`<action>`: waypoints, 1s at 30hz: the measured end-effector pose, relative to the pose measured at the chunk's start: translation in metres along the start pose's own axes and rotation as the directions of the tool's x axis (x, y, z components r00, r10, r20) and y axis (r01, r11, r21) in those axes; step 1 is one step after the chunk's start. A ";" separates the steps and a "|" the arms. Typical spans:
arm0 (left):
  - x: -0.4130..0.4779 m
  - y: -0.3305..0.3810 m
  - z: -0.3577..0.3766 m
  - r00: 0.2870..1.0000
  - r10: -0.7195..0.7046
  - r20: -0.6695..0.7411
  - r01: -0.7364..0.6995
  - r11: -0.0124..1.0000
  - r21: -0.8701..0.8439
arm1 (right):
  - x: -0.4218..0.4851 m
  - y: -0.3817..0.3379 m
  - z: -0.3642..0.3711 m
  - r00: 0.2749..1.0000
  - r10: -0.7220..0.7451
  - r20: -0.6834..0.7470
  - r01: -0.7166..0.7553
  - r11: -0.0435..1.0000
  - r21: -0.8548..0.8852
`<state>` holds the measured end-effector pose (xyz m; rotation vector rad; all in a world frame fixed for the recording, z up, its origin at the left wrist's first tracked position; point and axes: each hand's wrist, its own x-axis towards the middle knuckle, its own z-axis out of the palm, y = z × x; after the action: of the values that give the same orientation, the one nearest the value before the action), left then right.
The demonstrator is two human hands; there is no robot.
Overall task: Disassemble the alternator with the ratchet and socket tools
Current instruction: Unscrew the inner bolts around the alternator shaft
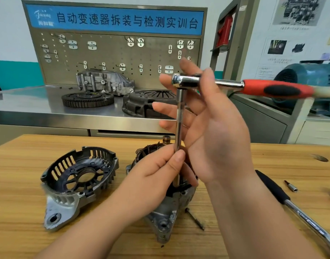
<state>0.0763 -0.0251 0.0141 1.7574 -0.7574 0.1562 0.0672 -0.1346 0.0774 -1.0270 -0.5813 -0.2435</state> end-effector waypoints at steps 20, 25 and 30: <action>-0.001 0.000 0.001 0.999 0.035 -0.014 -0.035 0.999 0.039 | 0.000 0.001 -0.001 1.000 -0.027 0.016 0.026 0.999 0.025; 0.001 -0.001 0.001 1.000 0.026 -0.010 -0.025 0.998 0.052 | 0.002 0.000 -0.001 0.998 0.063 0.025 -0.065 0.994 0.090; 0.001 -0.003 0.004 0.995 0.033 -0.093 -0.026 0.996 0.083 | -0.001 0.002 -0.001 0.992 -0.125 -0.002 0.125 0.991 -0.046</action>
<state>0.0775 -0.0291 0.0107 1.8030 -0.7170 0.2920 0.0677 -0.1339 0.0751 -1.0348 -0.6388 -0.3708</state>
